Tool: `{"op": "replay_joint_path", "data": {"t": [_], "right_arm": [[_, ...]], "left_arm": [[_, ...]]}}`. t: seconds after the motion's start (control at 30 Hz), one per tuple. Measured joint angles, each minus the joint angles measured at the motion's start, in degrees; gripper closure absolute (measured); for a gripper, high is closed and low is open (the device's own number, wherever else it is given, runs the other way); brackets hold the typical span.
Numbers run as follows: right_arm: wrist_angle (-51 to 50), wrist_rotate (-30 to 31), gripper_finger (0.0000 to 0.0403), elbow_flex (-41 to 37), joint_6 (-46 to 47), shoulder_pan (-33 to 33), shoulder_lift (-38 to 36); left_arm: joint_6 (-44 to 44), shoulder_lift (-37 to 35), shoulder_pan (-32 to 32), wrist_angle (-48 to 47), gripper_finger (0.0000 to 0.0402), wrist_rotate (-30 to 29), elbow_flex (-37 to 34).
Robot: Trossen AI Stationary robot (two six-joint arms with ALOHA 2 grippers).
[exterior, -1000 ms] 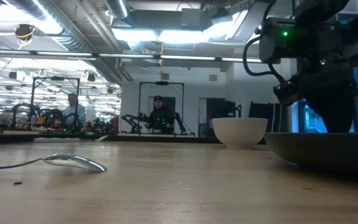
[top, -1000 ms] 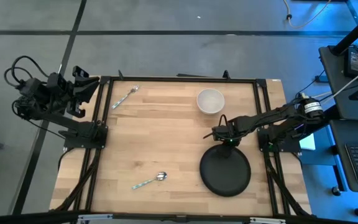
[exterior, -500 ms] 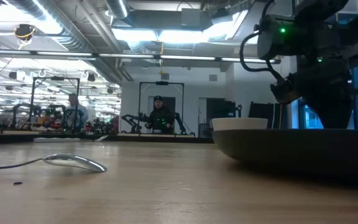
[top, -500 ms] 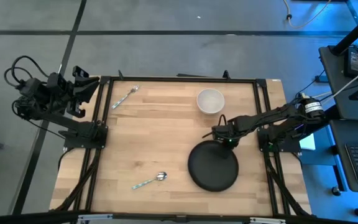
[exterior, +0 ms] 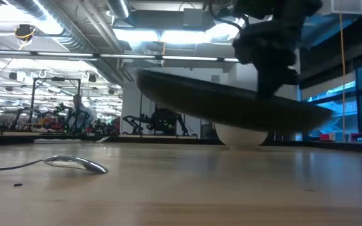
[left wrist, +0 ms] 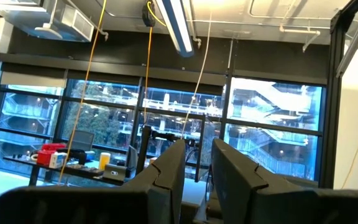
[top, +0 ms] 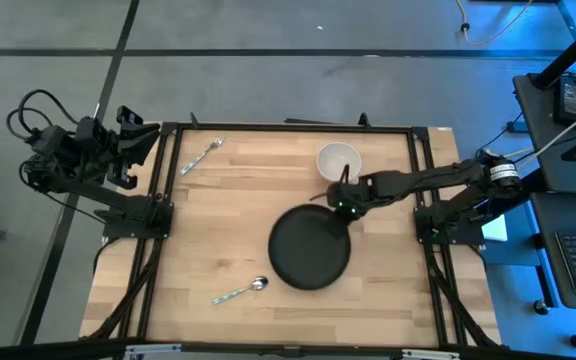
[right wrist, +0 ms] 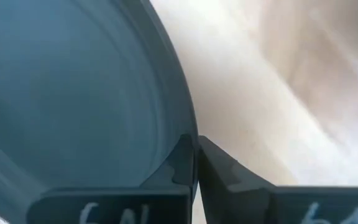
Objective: Set table place
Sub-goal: Move the black plate to the center
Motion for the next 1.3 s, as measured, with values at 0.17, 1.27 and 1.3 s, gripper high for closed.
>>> {"op": "replay_joint_path", "data": {"t": [0.17,1.27,1.3], "right_arm": [[0.01,0.93,0.0394,1.84,-1.69,-3.99,0.00],[7.86,-4.10,0.0393,1.97,12.99,-3.33,11.14],[7.84,-3.97,0.0393,1.95,13.20,-3.34,11.62]], "left_arm": [[0.00,-0.01,0.01,0.00,0.0328,0.00,0.01],[0.00,0.01,0.01,-0.55,0.0328,0.00,-0.01],[0.00,0.01,0.01,-0.68,0.0328,0.00,-0.01]]}}
